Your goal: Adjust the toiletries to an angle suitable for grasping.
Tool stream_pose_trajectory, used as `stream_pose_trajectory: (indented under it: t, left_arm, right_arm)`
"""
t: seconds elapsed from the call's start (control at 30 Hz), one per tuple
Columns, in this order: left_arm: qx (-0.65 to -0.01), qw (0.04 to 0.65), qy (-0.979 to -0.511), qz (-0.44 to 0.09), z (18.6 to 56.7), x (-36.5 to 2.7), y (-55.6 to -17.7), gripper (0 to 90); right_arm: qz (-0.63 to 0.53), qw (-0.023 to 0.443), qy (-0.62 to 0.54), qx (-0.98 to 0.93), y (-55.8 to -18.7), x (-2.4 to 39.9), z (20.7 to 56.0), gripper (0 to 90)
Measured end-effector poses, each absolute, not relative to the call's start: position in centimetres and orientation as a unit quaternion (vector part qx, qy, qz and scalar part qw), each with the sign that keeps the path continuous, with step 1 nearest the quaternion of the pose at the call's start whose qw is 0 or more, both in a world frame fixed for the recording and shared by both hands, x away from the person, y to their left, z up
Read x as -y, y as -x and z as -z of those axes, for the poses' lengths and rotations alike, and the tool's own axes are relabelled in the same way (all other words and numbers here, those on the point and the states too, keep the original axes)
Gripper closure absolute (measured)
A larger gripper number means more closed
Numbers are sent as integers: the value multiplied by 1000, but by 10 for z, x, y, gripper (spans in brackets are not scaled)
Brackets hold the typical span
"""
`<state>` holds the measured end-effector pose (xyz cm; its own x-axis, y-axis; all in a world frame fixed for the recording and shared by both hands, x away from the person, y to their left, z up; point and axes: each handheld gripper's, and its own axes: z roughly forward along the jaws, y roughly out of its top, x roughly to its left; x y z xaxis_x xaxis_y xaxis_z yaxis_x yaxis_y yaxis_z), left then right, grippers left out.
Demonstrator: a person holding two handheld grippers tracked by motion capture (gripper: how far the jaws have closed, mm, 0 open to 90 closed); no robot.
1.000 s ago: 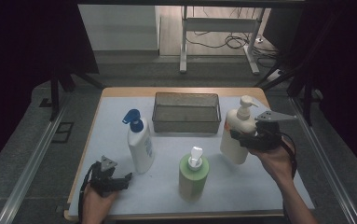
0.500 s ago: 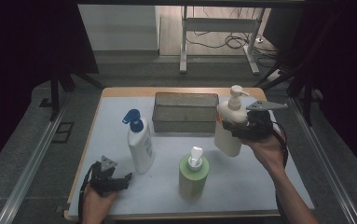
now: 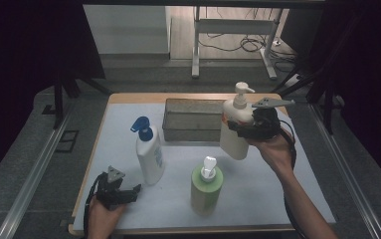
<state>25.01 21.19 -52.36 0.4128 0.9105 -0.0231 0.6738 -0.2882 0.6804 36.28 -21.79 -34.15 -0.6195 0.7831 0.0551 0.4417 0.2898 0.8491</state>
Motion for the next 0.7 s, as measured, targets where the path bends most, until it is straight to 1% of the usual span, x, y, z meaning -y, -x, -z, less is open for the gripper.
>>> stream_pose_trajectory:
  t: [0.23,0.7]
  left_arm:
    - [-507,313,-781,-189,524,-212,-250,126]
    - [-507,312,-781,-189,524,-212,-250,127]
  right_arm:
    - [-463,177,-379,-782,-370,204,337,376]
    - [-467,181,-368,-783,-387,173,334,376]
